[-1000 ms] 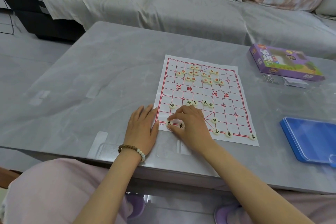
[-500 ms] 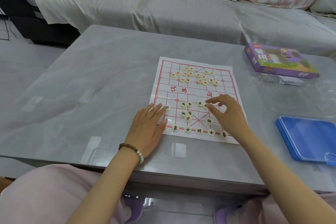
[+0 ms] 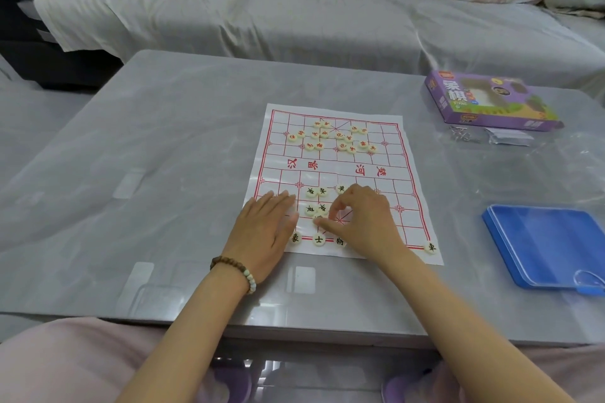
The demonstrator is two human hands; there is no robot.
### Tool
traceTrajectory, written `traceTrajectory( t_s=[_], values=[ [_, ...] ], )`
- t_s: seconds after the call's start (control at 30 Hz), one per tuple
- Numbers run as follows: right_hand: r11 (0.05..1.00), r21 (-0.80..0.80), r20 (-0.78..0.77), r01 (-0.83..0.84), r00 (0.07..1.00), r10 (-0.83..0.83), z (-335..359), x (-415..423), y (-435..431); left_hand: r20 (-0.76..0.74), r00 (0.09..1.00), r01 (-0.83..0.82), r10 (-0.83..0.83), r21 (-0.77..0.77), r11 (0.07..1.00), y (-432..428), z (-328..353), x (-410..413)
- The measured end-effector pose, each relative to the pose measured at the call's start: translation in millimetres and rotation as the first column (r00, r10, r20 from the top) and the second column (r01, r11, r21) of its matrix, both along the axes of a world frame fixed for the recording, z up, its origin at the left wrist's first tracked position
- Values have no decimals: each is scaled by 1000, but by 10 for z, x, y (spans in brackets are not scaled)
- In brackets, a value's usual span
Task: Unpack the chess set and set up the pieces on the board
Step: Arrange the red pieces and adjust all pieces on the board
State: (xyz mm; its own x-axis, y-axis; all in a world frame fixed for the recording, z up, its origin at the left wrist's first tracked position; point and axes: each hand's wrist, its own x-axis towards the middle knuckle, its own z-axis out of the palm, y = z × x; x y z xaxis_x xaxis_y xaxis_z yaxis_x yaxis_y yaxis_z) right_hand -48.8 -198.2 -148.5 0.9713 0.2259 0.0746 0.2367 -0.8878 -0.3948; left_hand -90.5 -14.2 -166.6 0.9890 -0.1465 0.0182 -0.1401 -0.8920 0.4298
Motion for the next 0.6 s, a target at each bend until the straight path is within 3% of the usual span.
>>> traceTrajectory(
  t_s=[0.17, 0.4, 0.6],
  values=[
    [997, -71, 71, -6, 997, 11, -70, -10, 95, 34, 999, -38, 40, -52, 998, -35, 36, -26],
    [999, 34, 83, -24, 996, 21, -80, -39, -13, 69, 997, -32, 39, -103, 994, -215, 60, -143],
    [996, 95, 101, -1, 995, -9, -17, -15, -236, 82, 993, -84, 89, -60, 995, -314, -41, -191]
  ],
)
